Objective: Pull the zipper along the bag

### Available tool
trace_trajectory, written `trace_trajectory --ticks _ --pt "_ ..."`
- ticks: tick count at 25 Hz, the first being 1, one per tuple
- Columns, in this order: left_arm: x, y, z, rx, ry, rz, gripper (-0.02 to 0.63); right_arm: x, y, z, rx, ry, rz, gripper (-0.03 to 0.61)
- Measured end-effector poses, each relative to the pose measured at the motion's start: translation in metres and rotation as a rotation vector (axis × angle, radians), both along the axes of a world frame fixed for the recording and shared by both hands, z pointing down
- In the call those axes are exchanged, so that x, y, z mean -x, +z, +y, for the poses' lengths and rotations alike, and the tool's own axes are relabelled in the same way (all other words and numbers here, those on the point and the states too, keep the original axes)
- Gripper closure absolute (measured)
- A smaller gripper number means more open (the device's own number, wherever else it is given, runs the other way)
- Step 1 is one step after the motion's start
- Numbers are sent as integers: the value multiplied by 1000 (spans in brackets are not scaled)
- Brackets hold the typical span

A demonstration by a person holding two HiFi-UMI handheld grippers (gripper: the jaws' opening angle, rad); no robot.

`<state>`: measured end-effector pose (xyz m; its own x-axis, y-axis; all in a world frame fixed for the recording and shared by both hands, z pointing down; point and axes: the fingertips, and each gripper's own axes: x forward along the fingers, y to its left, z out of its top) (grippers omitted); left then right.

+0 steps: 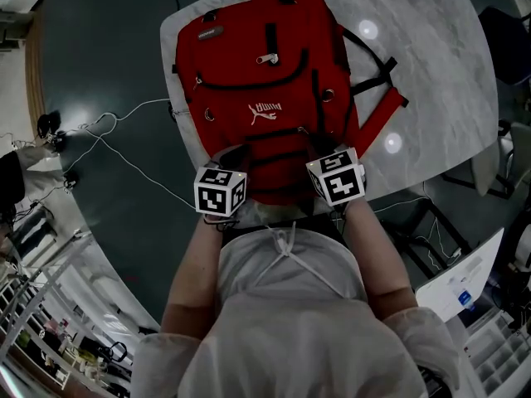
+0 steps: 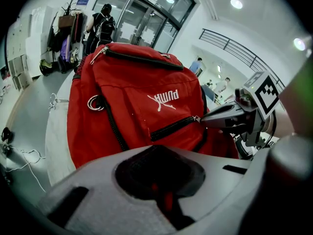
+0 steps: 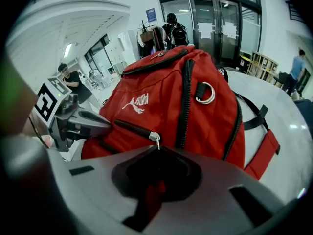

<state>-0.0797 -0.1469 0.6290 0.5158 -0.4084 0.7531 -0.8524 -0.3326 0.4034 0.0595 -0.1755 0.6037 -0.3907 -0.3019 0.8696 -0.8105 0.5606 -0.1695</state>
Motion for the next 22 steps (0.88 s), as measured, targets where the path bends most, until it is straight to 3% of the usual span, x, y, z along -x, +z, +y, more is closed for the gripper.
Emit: trace_trajectory --ticks 5,16,19,22 --pt "1 0 -1 -12 -14 -16 594 6 6 -7 4 32 5 552" --pt "0 0 -1 -15 -4 -23 594 4 -10 -17 -80 90 -32 548" --pt "1 0 1 -16 0 -33 594 7 -19 -19 -96 105 -55 479" --pt "4 -7 -2 -42 -21 -38 594 9 -32 -24 -127 126 -63 479"
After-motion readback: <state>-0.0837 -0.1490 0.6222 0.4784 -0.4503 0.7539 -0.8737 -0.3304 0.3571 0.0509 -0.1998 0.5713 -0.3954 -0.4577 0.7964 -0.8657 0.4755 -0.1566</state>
